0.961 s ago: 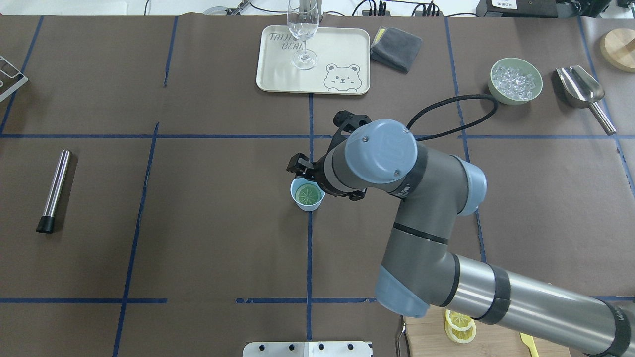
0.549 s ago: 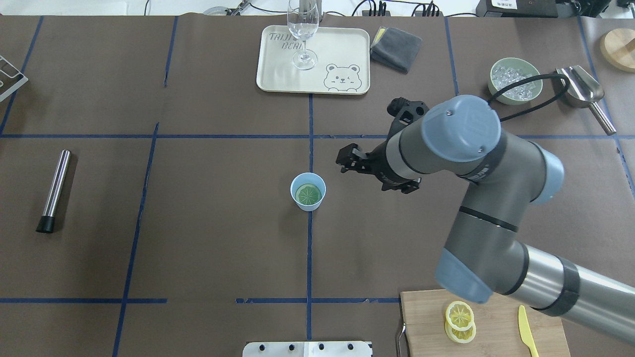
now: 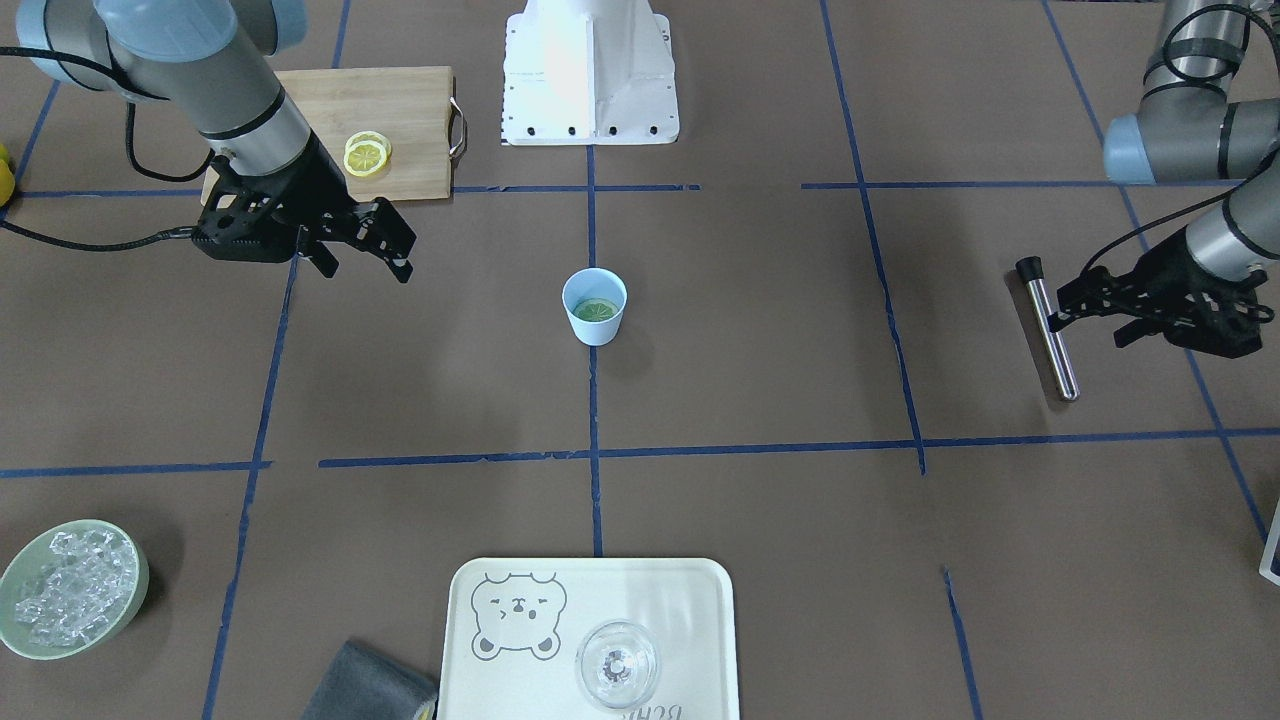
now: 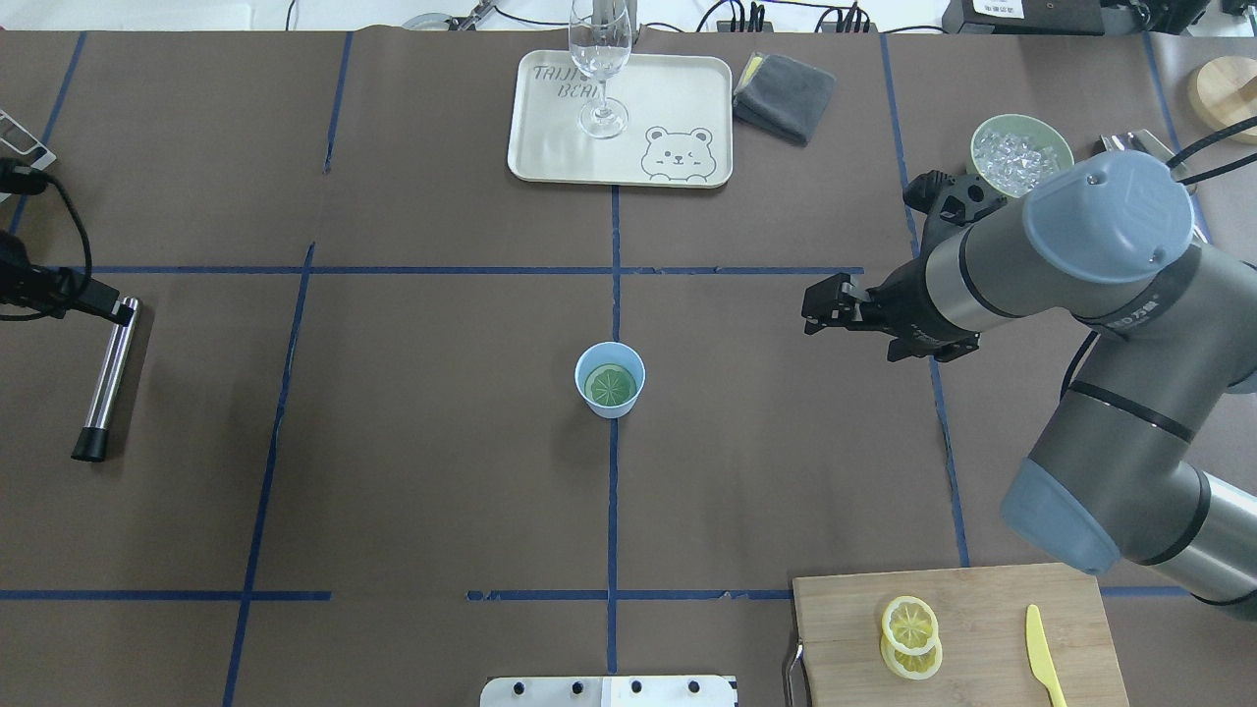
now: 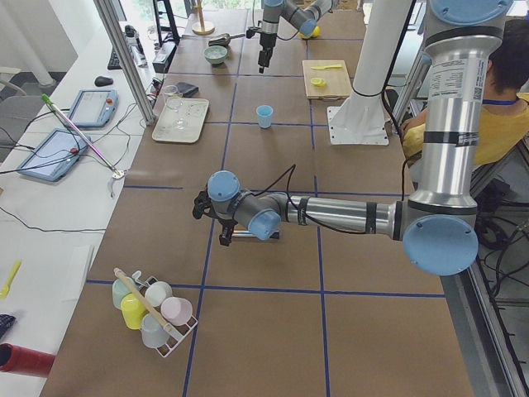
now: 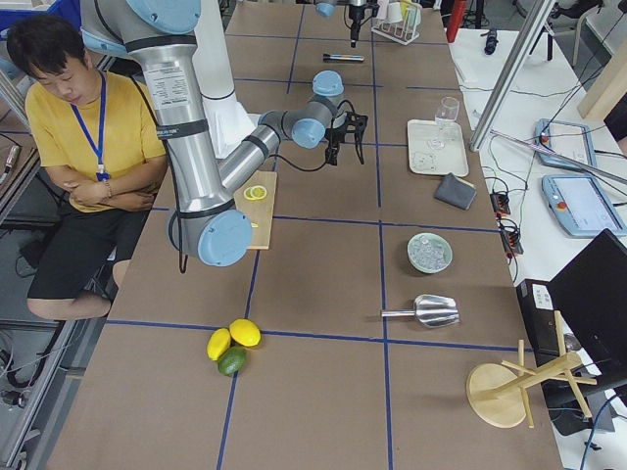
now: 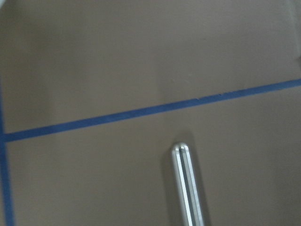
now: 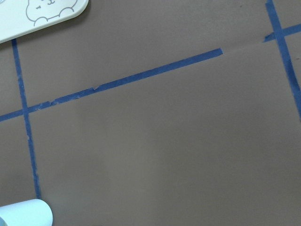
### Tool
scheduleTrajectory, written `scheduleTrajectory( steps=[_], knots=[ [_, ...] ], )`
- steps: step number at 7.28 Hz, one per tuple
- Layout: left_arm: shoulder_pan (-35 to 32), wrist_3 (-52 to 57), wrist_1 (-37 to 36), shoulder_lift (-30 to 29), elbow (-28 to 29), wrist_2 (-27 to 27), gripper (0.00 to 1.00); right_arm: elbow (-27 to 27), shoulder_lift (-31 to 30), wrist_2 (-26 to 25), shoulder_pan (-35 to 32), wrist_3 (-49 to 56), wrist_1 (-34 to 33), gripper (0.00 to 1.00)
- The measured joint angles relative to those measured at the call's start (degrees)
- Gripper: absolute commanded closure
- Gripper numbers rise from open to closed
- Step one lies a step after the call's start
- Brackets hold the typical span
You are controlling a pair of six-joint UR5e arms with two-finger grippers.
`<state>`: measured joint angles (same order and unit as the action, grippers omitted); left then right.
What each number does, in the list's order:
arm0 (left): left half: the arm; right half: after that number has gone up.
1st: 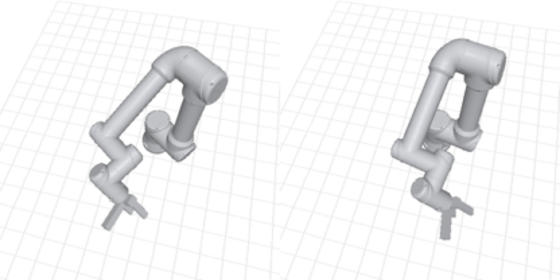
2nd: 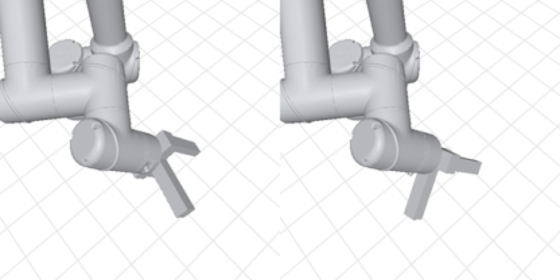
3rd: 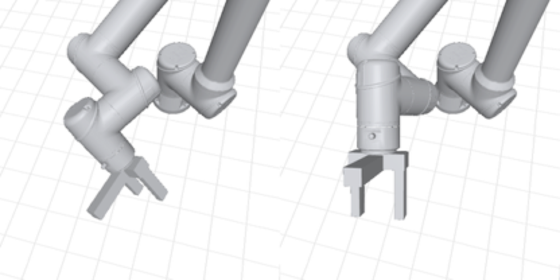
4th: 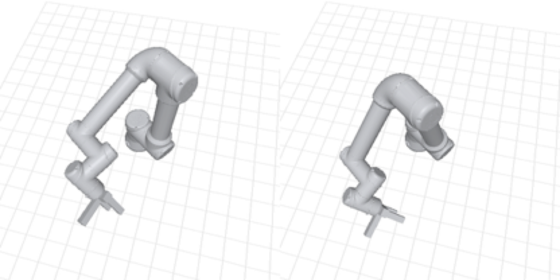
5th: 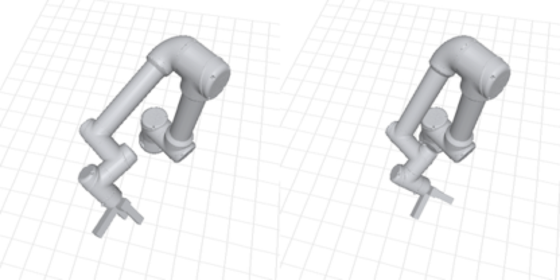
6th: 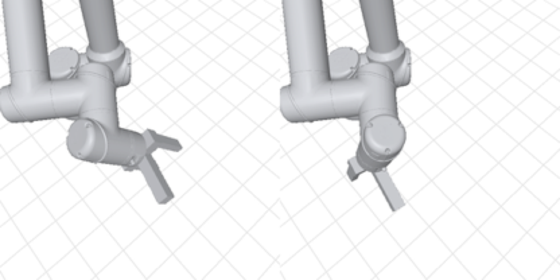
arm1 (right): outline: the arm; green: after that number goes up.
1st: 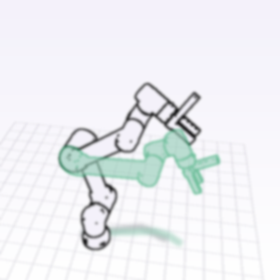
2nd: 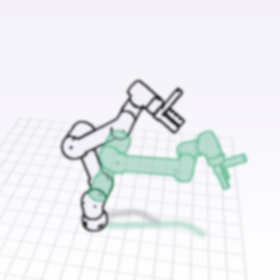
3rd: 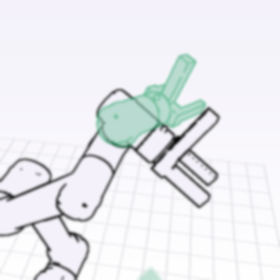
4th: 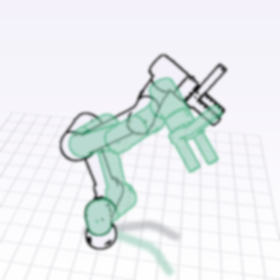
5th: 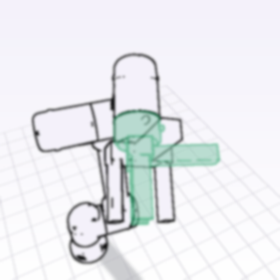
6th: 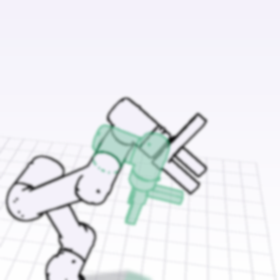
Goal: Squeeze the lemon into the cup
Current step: 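Raise the right gripper from the cup while the left grasps the steel muddler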
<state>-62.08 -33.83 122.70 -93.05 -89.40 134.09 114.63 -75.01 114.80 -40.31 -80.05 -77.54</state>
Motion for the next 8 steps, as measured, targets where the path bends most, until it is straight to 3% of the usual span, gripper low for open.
scheduleTrajectory(
  steps=[3, 6, 8],
  knots=[
    [1.85, -1.77, 0.04, 0.94, 1.26, -5.80, 0.00, 0.43, -0.76, 0.23, -0.27, 0.74, 0.02, 0.00],
    [2.23, -1.96, -0.05, -0.55, 4.63, -6.30, 0.00, 0.57, -0.71, 0.25, -0.22, 0.72, 0.02, 0.00],
    [3.11, -1.90, -0.24, -1.75, 5.77, -6.42, 0.07, 0.79, -0.69, 0.25, -0.21, 0.63, 0.02, 0.00]
  ],
)
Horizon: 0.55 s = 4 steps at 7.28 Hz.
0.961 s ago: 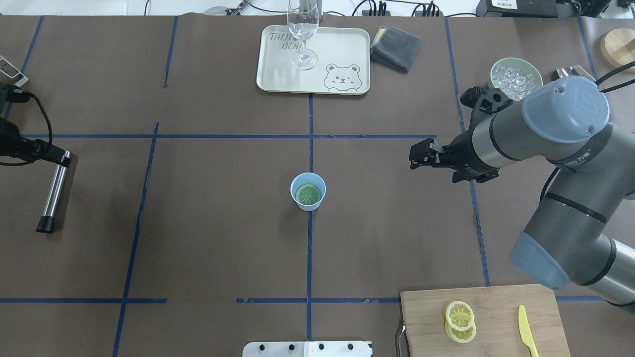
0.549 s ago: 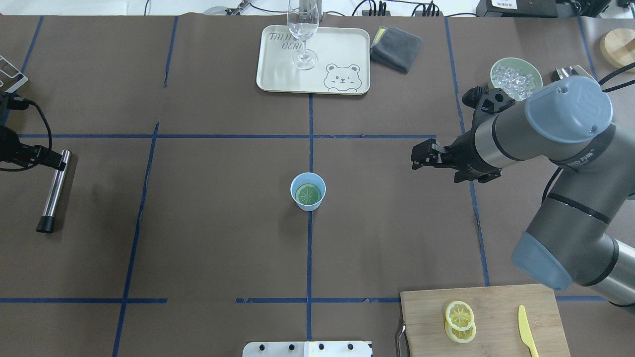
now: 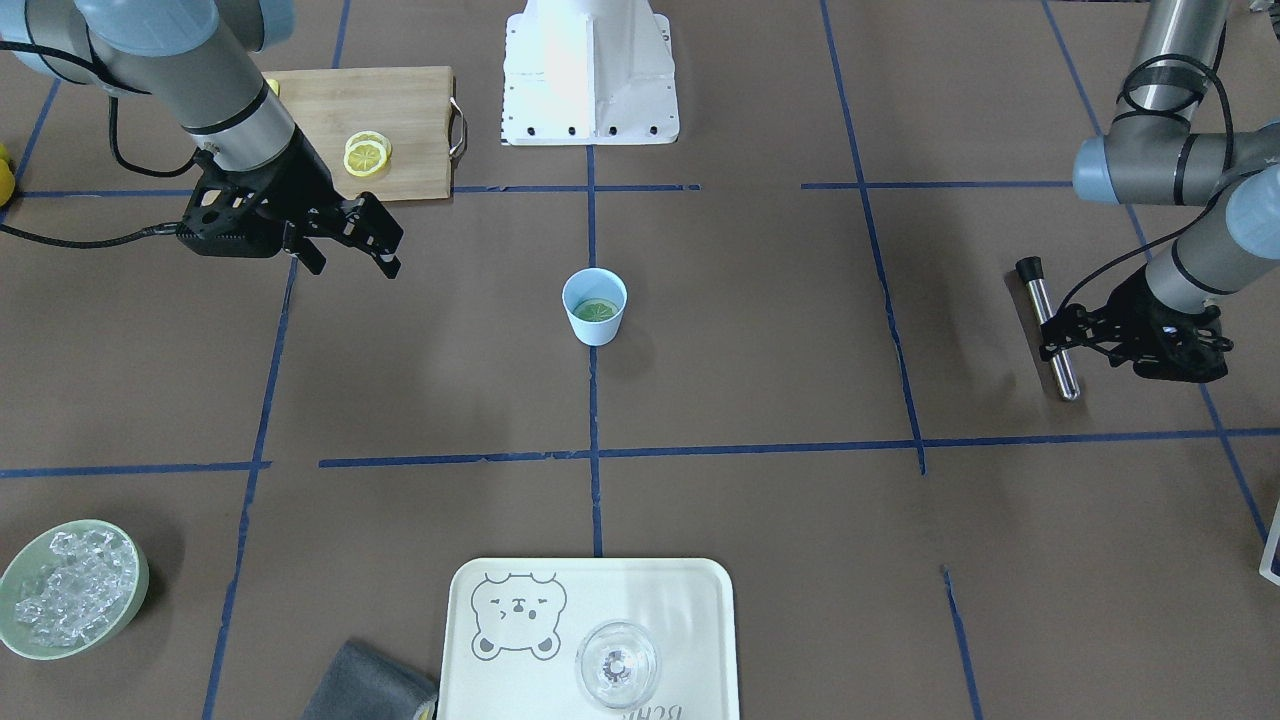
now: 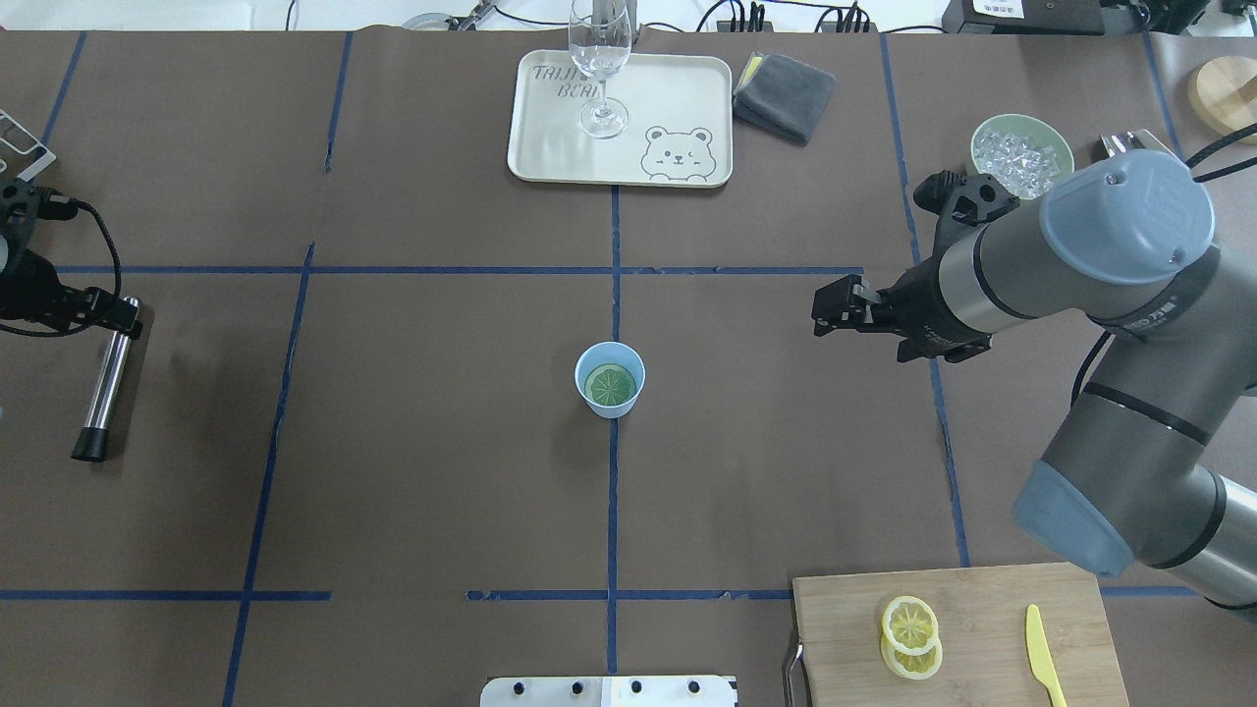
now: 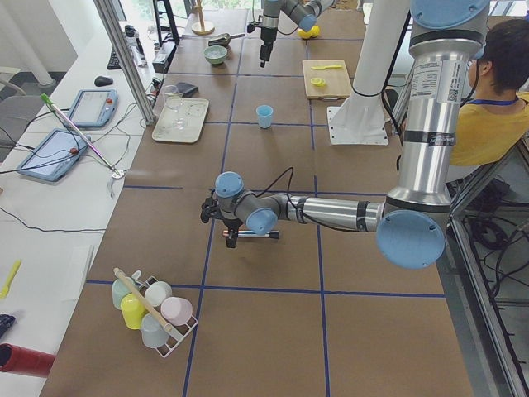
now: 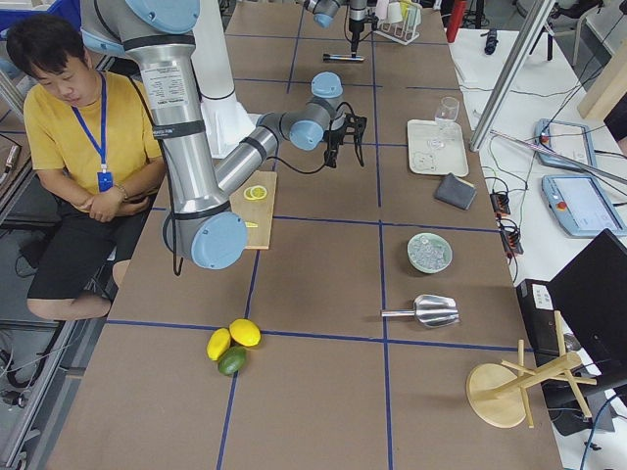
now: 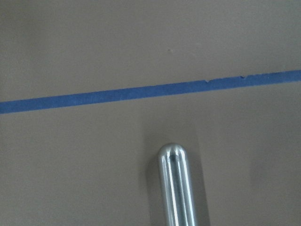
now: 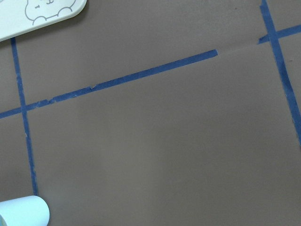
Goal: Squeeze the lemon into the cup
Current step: 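Raise the right gripper from the cup while the left grasps the steel muddler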
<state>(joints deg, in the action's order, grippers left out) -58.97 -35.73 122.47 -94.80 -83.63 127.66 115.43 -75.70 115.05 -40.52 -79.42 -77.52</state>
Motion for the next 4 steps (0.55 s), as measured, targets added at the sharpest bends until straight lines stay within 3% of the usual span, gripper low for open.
scheduleTrajectory(
  steps=[4],
  knots=[
    [1.09, 0.03, -0.13, -0.52, 0.42, -1.06, 0.34, 0.38, -0.12, 0.00, 0.00, -0.03, 0.00, 0.00]
  ],
)
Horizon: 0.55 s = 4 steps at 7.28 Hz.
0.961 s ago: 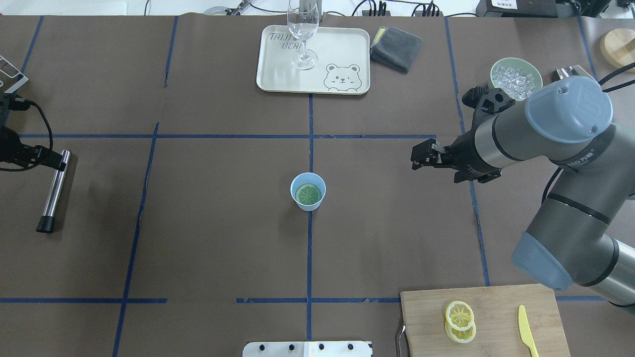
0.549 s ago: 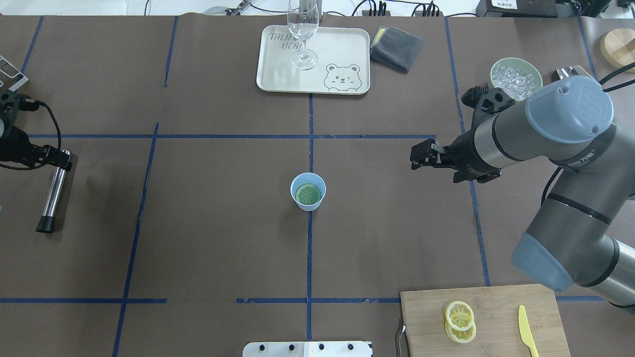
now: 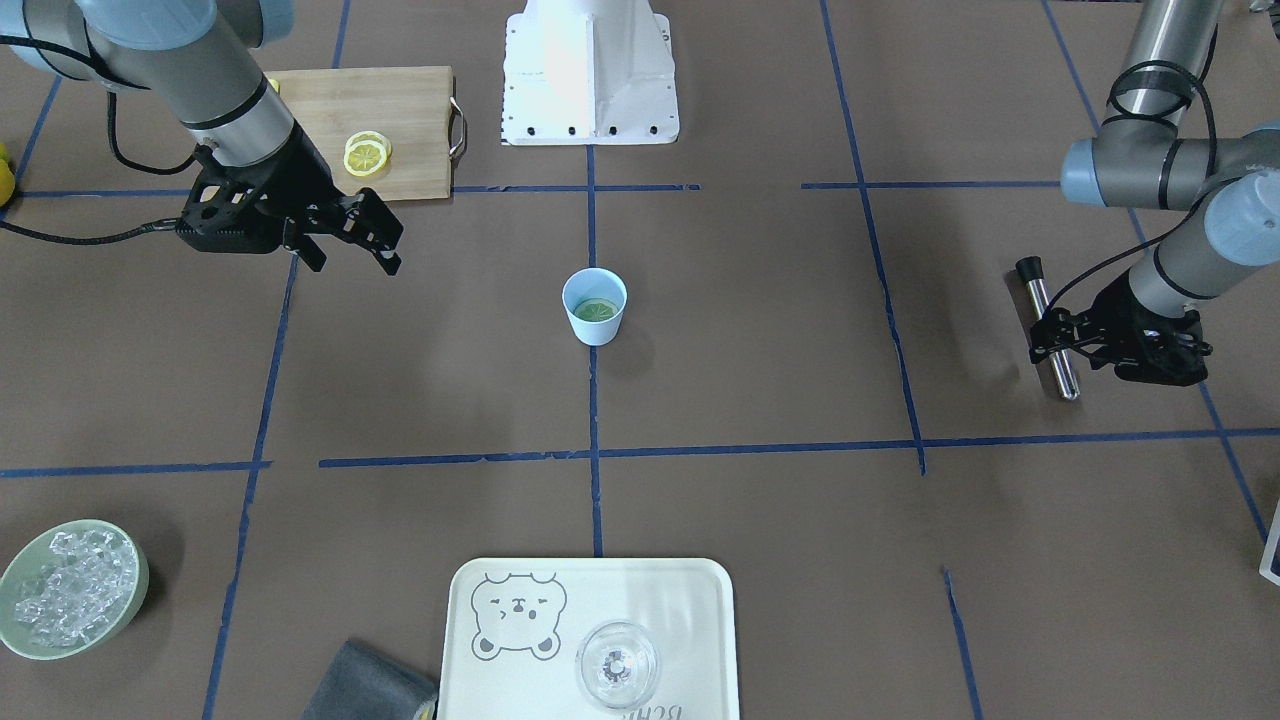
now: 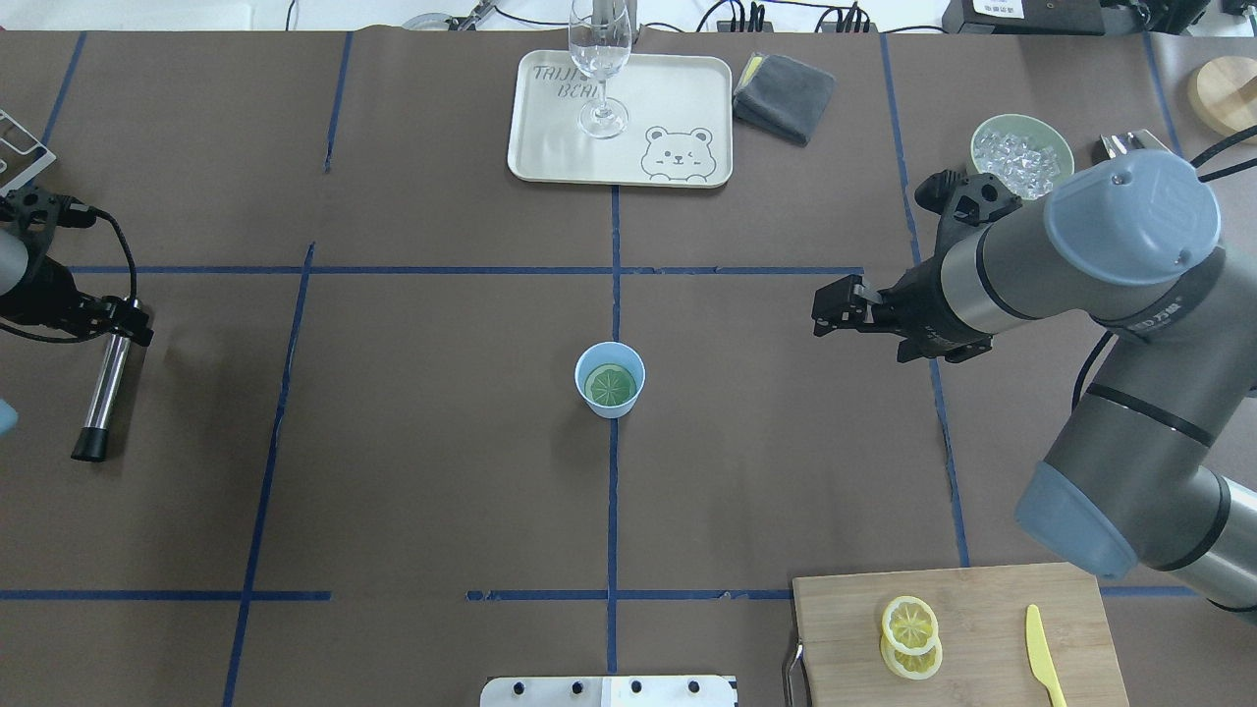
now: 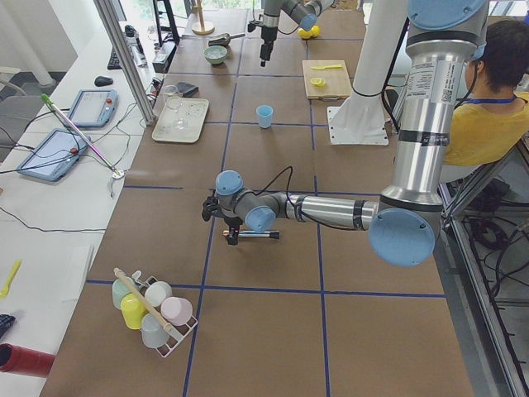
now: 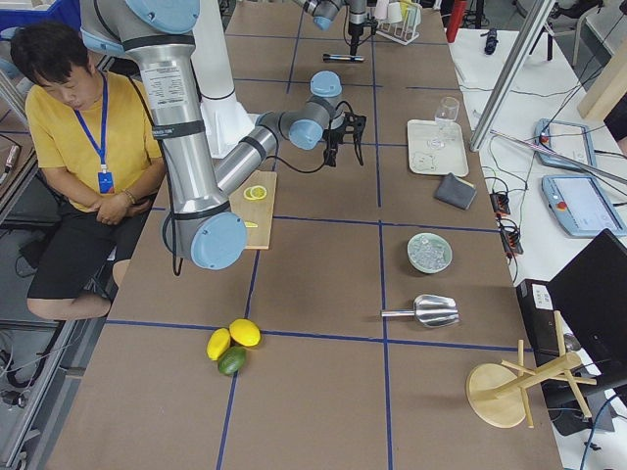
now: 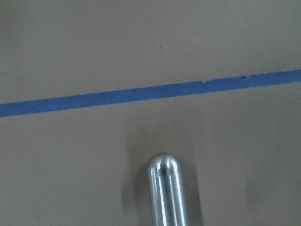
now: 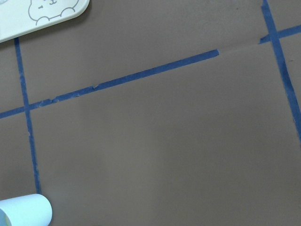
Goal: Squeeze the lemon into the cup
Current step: 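Raise the right gripper from the cup while the left grasps the steel muddler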
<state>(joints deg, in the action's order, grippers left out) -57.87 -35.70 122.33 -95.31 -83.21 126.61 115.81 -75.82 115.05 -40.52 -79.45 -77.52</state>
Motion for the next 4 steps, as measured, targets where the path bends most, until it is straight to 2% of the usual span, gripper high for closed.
scheduleTrajectory(
  steps=[1, 2, 3, 4],
  knots=[
    [0.16, -0.02, -0.04, -0.19, 0.23, -0.57, 0.41, -0.08, 0.00, 0.02, 0.00, 0.01, 0.00, 0.00],
    [0.45, -0.02, -0.06, -0.41, 0.55, -0.85, 0.54, -0.21, 0.02, 0.08, 0.00, 0.05, 0.00, 0.00],
    [0.76, -0.03, -0.07, -0.56, 0.76, -0.95, 1.00, -0.27, 0.06, 0.14, 0.03, 0.07, 0.00, 0.00],
    [1.03, -0.01, -0.07, -0.62, 0.83, -0.99, 1.00, -0.27, 0.08, 0.18, 0.04, 0.08, 0.00, 0.00]
  ],
)
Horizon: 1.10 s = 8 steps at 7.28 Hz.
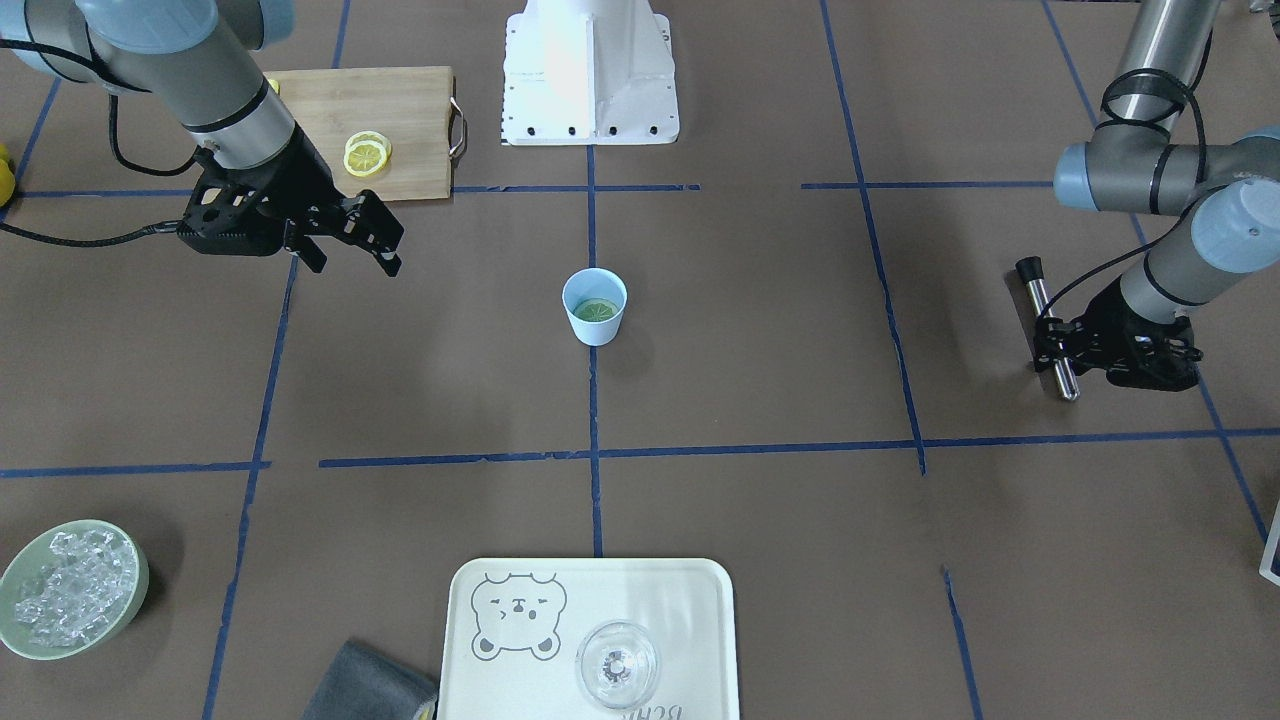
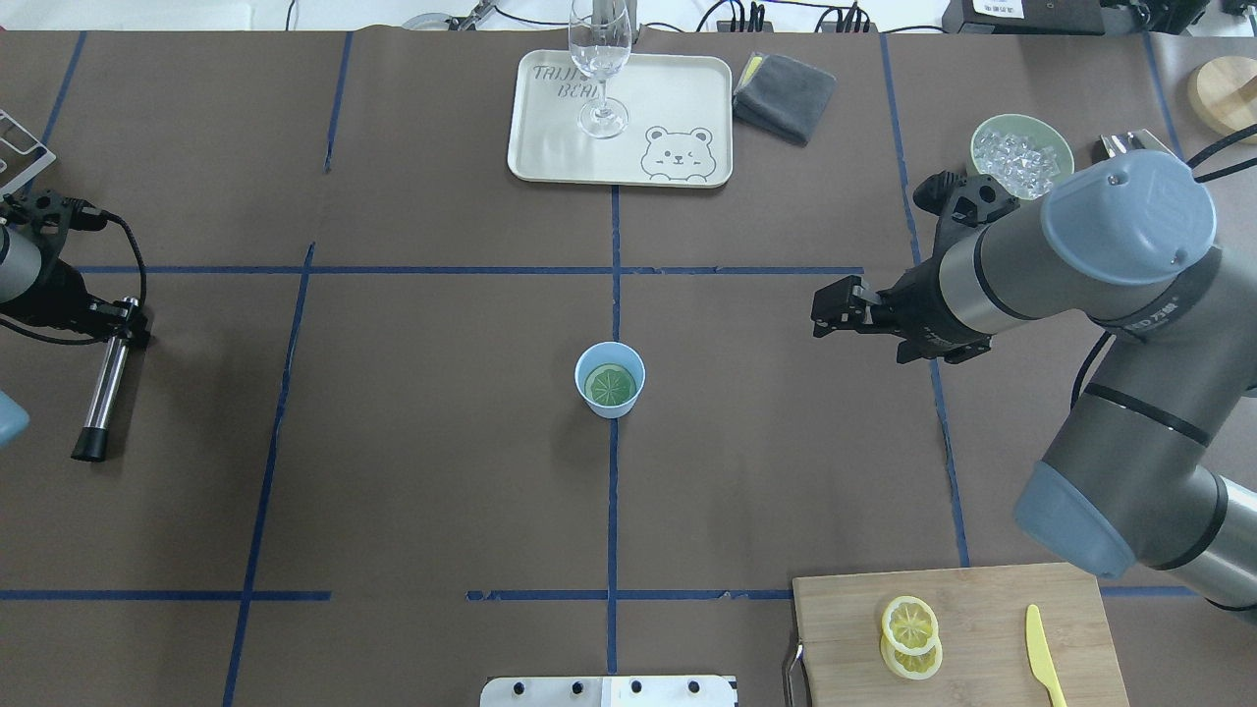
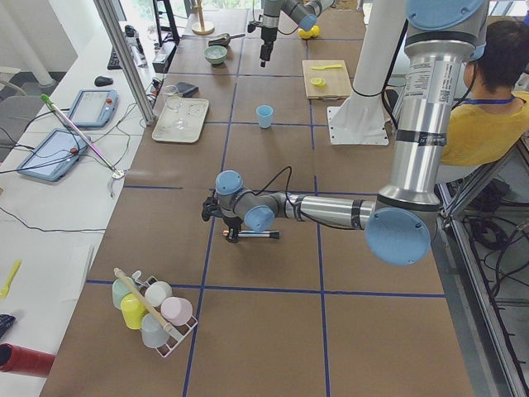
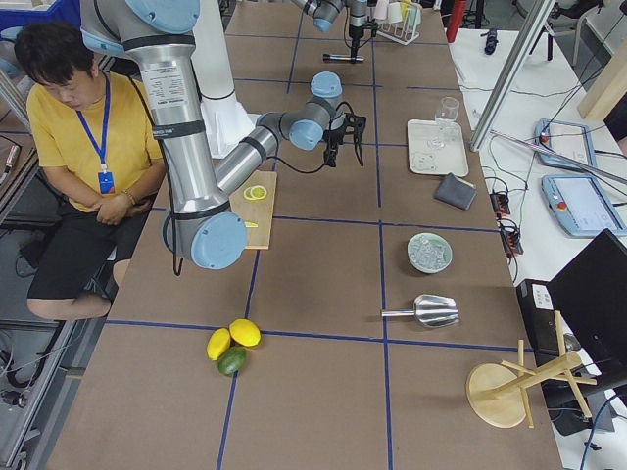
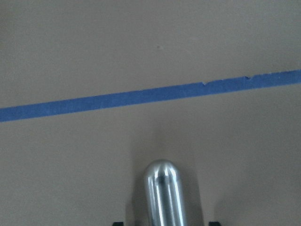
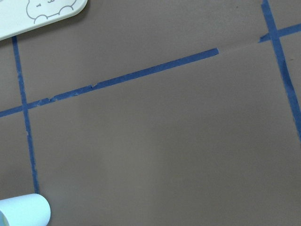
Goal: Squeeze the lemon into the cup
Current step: 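Raise the right gripper from the cup while the left grasps the steel muddler, then carry the steel muddler with the left gripper over the blue cup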
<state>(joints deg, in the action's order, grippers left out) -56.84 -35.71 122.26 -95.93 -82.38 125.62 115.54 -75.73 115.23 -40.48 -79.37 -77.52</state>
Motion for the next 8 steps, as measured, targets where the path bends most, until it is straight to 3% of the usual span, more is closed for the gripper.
scheduleTrajectory(
  steps=[4, 8],
  knots=[
    [0.07, 0.44, -0.15, 0.34, -4.28, -0.02, 1.00, 0.12, -0.11, 0.08, -0.04, 0.00, 0.00, 0.00],
    [3.00, 0.76, -4.72, -2.84, -21.76, -1.32, 1.00, 1.06, -1.51, 1.60, -1.43, 0.48, 0.02, 0.00]
  ],
)
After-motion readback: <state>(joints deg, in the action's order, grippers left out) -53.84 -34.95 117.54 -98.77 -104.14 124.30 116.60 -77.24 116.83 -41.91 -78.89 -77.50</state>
